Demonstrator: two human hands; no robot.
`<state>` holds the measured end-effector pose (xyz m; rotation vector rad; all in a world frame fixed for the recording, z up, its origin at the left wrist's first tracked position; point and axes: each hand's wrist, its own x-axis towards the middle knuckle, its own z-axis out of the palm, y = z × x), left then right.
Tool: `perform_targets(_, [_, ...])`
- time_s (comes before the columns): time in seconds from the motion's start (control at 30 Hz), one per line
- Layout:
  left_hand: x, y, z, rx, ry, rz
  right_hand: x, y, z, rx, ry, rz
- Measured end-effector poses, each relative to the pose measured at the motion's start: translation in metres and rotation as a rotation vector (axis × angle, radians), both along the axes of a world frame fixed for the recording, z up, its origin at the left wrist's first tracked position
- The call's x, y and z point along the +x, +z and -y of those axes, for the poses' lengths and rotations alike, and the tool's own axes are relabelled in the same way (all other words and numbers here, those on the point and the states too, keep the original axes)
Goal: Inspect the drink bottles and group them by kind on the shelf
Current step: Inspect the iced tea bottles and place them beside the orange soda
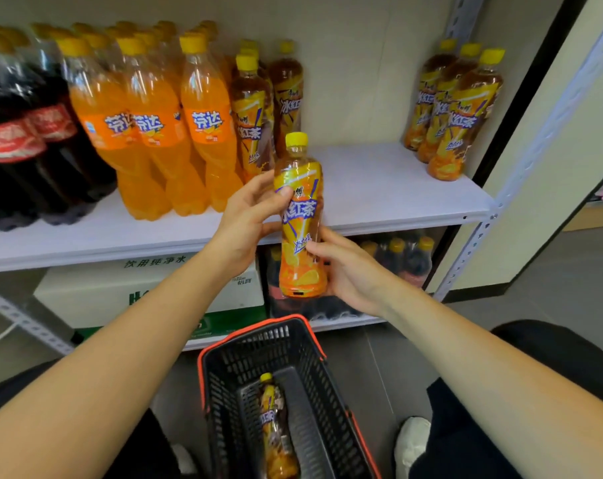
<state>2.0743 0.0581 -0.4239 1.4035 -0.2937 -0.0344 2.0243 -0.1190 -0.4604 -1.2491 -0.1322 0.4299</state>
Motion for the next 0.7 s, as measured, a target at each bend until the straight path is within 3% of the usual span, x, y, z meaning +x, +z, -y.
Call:
perform_targets(0.27, [-0.007, -0.007, -0.013, 0.058, 0.028, -0.037, -0.015, -0.018, -0.016, -0.111, -0.065, 0.086])
perform_targets(0.47, [-0.016, -0.011, -0.015, -0.076, -0.056, -0.183, -0.015, -0.019, -0.010, -0.094, -0.010, 0.011])
perform_targets(0.7, [-0.023, -0.014, -0.012, 0.108, -0.096, -0.137, -0.025, -0.034, -0.008, -0.221, -0.105, 0.099])
